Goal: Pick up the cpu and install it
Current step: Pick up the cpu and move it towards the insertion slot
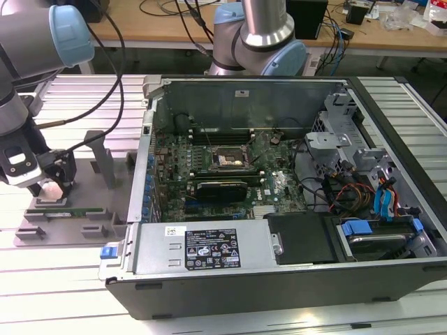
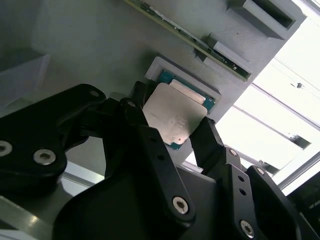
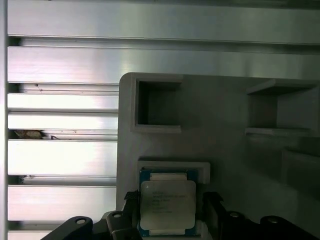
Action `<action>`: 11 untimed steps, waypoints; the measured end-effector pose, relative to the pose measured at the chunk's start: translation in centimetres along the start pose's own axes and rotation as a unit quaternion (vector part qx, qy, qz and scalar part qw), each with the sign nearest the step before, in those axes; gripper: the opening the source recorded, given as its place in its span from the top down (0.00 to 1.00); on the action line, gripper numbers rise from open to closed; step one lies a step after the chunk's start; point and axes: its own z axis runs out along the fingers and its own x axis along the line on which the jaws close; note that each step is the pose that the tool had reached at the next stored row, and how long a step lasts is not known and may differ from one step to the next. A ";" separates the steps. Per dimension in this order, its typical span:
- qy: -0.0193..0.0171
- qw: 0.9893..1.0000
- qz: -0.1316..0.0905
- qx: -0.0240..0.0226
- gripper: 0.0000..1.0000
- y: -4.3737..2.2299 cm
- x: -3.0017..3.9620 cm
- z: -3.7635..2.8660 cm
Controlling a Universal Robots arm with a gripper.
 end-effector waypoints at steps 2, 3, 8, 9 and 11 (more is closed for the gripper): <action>0.000 1.000 0.000 -0.001 0.37 -0.02 -0.05 0.02; 0.000 1.000 0.000 -0.001 0.37 -0.04 -0.08 0.02; 0.000 1.000 0.000 -0.002 0.37 -0.12 -0.21 0.08; 0.000 1.000 0.000 -0.002 0.37 -0.13 -0.22 0.07; 0.000 1.000 0.000 -0.003 0.37 -0.13 -0.19 0.08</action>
